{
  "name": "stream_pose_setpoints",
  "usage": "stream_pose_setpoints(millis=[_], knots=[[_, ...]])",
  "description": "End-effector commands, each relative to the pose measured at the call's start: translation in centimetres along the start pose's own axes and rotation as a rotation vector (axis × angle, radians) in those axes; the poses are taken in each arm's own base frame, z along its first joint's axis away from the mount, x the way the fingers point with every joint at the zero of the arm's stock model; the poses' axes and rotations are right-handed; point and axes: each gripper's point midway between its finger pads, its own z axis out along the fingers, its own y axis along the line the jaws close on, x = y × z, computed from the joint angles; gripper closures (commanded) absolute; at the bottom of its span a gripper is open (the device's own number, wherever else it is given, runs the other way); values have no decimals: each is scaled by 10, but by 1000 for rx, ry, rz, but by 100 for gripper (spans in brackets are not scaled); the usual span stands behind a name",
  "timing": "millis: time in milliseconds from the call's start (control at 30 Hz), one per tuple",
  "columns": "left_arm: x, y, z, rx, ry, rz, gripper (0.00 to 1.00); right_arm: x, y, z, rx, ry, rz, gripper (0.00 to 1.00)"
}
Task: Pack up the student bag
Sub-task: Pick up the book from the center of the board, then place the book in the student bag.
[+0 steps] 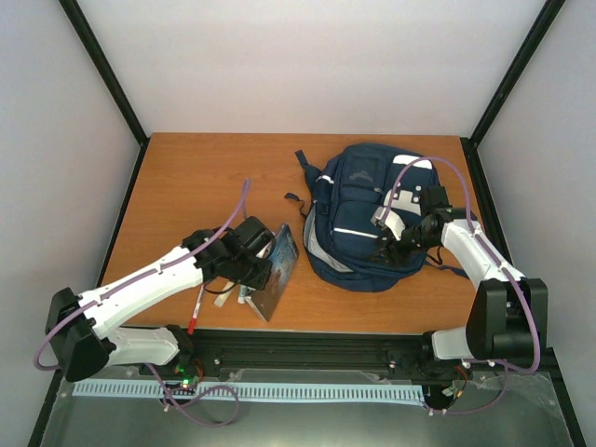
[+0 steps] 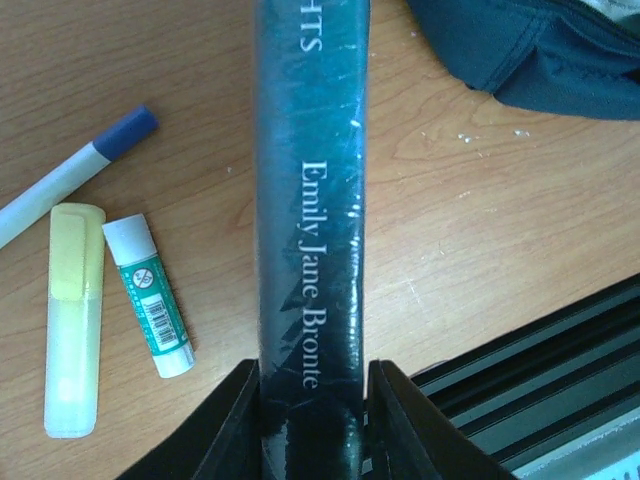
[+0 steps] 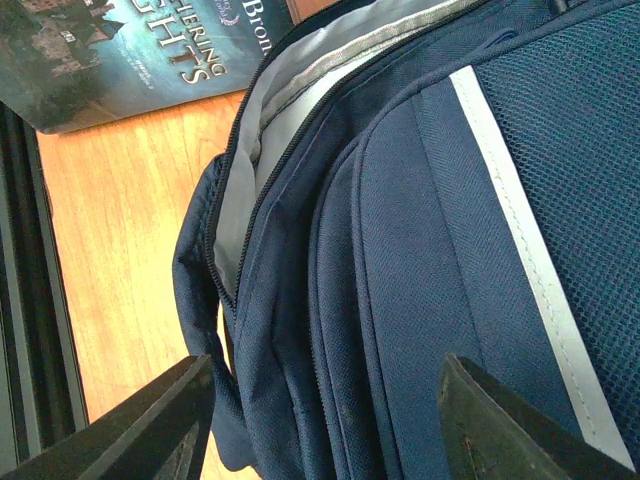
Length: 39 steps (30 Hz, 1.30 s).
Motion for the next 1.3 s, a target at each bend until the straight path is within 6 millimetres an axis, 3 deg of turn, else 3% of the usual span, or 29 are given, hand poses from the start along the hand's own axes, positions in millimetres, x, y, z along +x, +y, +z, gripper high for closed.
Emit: stream_pose_setpoints(millis=[0, 200, 367, 433, 567, 733, 833, 1000, 1133, 1267], knots=[[14, -7, 6, 30, 81, -26, 69, 2, 3, 4, -14, -7, -26, 38], [22, -7, 17, 9, 132, -23, 64, 2, 5, 3, -14, -11, -30, 38], [16, -7, 7, 15, 88, -32, 91, 5, 9, 2, -16, 4, -43, 38], [13, -8, 2, 24, 71, -37, 97, 8, 13, 4, -9, 30, -76, 39], [4, -13, -13, 55, 18, -35, 99, 18, 20, 11, 41, 108, -176, 36], [-16, -22, -47, 111, -99, -23, 99, 31, 11, 20, 139, 212, -255, 33], [-25, -31, -68, 179, -173, -17, 99, 41, 6, 23, 157, 260, -259, 34], [-32, -44, -85, 273, -242, 6, 99, 47, 6, 35, 148, 301, -271, 36], [-33, -57, -90, 365, -271, 21, 99, 46, -1, 39, 168, 322, -264, 48], [-36, -64, -92, 415, -299, 22, 99, 41, -6, 38, 187, 323, -257, 70]])
